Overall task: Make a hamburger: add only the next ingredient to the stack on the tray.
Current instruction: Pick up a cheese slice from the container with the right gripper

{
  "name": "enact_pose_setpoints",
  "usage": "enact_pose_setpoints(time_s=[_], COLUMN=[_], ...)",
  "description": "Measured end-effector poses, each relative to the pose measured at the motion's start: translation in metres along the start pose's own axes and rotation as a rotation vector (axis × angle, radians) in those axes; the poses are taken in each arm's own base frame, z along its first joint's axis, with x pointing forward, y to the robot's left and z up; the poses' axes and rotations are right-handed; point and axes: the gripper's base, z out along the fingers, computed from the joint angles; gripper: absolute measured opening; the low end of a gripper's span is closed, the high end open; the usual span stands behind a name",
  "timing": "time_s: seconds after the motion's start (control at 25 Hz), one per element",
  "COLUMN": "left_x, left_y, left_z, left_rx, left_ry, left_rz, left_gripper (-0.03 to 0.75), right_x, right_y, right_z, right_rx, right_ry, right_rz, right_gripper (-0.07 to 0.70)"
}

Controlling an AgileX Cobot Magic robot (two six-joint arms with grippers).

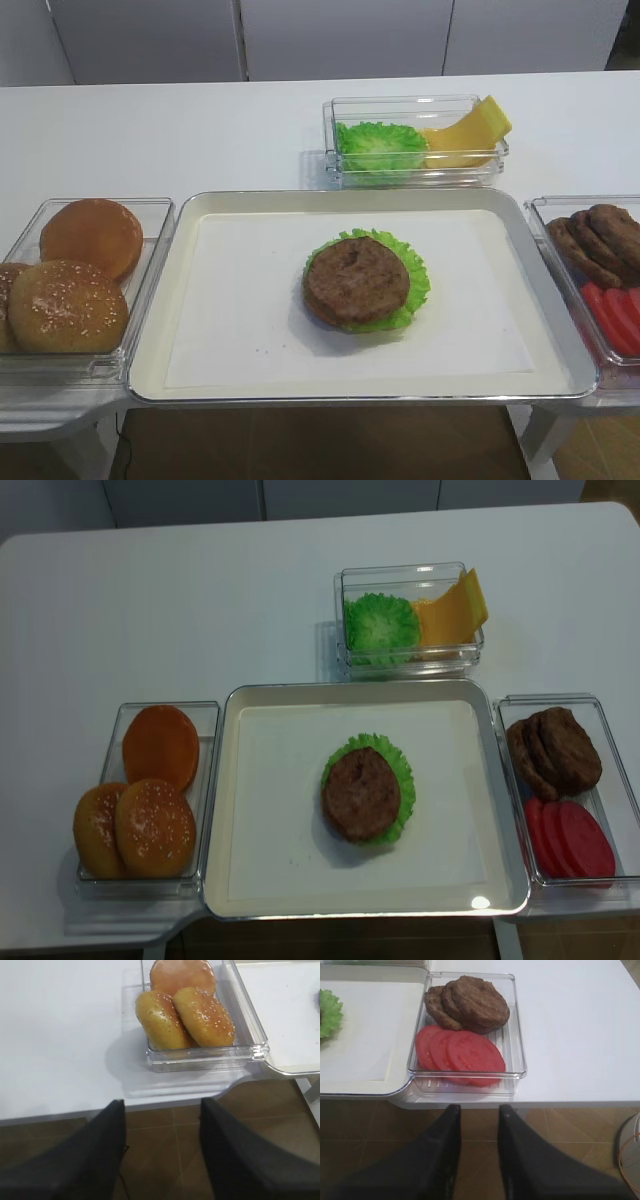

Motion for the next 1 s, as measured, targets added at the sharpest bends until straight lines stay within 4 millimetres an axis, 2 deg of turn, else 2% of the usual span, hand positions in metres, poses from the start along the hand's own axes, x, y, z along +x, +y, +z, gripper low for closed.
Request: enact_pose_setpoints(time_s=[1.0], left_x=[0.0], left_y=[0.0], left_z=[0.0], left_rx=[0.0], left_ry=[0.0], left_rz=[0.0], left_gripper=[0.361], right_x=[0.0], right_y=[0.0], right_z=[0.0], right_rx=[0.0], right_ry=[0.0], right_rz=[0.0], right_gripper=[0.197])
